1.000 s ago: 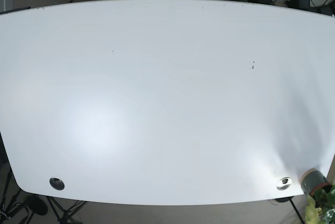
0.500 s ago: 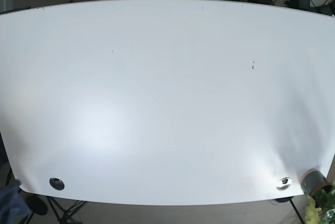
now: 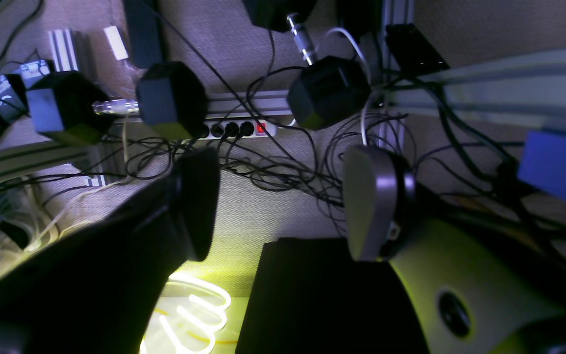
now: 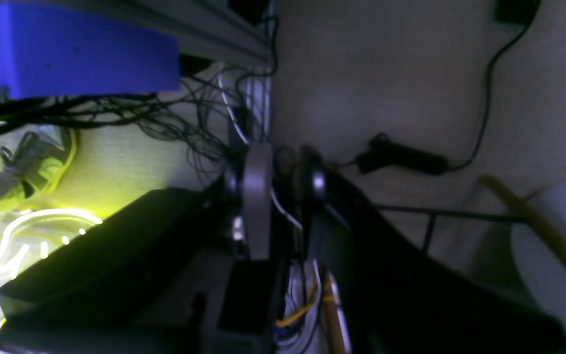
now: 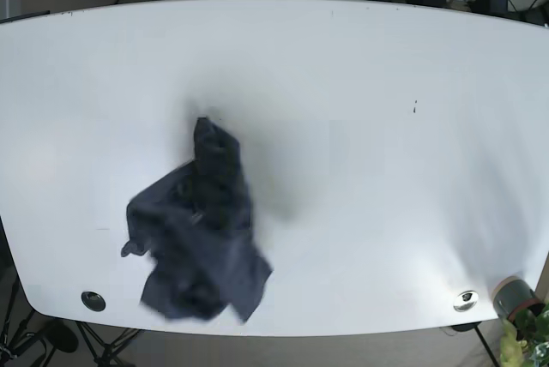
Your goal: Fold the T-shirt properly
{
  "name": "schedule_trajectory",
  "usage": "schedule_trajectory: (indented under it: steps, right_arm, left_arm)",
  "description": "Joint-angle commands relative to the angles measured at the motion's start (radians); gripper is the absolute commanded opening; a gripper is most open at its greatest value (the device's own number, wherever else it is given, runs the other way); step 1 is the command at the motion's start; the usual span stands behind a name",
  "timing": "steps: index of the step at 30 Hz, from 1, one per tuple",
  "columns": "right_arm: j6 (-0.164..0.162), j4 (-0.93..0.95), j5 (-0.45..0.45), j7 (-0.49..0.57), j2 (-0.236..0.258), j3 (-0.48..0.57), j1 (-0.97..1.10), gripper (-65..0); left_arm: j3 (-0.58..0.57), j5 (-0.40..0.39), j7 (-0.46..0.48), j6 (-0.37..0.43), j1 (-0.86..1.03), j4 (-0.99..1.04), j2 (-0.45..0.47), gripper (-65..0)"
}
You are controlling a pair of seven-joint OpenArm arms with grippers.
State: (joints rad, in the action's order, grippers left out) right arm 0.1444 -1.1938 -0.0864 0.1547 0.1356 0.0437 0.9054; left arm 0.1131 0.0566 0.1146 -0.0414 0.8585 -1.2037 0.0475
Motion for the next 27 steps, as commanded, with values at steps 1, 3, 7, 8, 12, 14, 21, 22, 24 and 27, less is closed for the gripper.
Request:
schedule_trajectory:
  steps: [1,3,7,8,12,14,21,22,24,27]
  right_arm:
    - [0.004,-0.042,-0.006,0.012,0.0,-0.001,0.042,-55.5]
    - [0.004,-0.067,-0.006,0.01,0.0,-0.015,0.06,-55.5]
    - [0.007,-0.113,-0.006,0.01,0.0,-0.044,0.099,-55.5]
    - [0.007,-0.123,-0.006,0.01,0.0,-0.044,0.106,-55.5]
    - [0.007,-0.176,-0.006,0.01,0.0,-0.046,0.142,-55.5]
    - [0.007,-0.197,-0.006,0.01,0.0,-0.046,0.154,-55.5]
    - [0.004,-0.297,-0.006,0.01,0.0,-0.048,0.231,-55.5]
    - [0.004,-0.315,-0.006,0.01,0.0,-0.048,0.245,-55.5]
    - [0.002,-0.361,-0.006,0.01,0.0,-0.048,0.277,-55.5]
    - [0.002,-0.427,-0.008,0.01,0.0,-0.048,0.321,-55.5]
  left_arm:
    - [0.004,-0.001,0.013,0.004,0.034,-0.051,0.004,-28.2]
    - [0.004,-0.001,0.013,0.004,0.051,-0.086,0.004,-28.2]
    - [0.004,-0.001,0.013,0.004,0.081,-0.147,0.004,-28.2]
    - [0.004,-0.001,0.013,0.004,0.087,-0.161,0.004,-28.2]
    - [0.006,-0.001,0.013,0.004,0.103,-0.202,0.004,-28.2]
    - [0.007,-0.001,0.013,0.004,0.106,-0.216,0.004,-28.2]
    - [0.007,-0.002,0.012,0.004,0.135,-0.285,0.004,-28.2]
    - [0.007,-0.002,0.012,0.004,0.147,-0.308,0.004,-28.2]
    - [0.007,-0.002,-0.008,0.004,0.179,-0.359,0.004,-28.2]
    - [0.007,-0.002,-0.077,0.004,0.206,-0.443,0.004,-28.2]
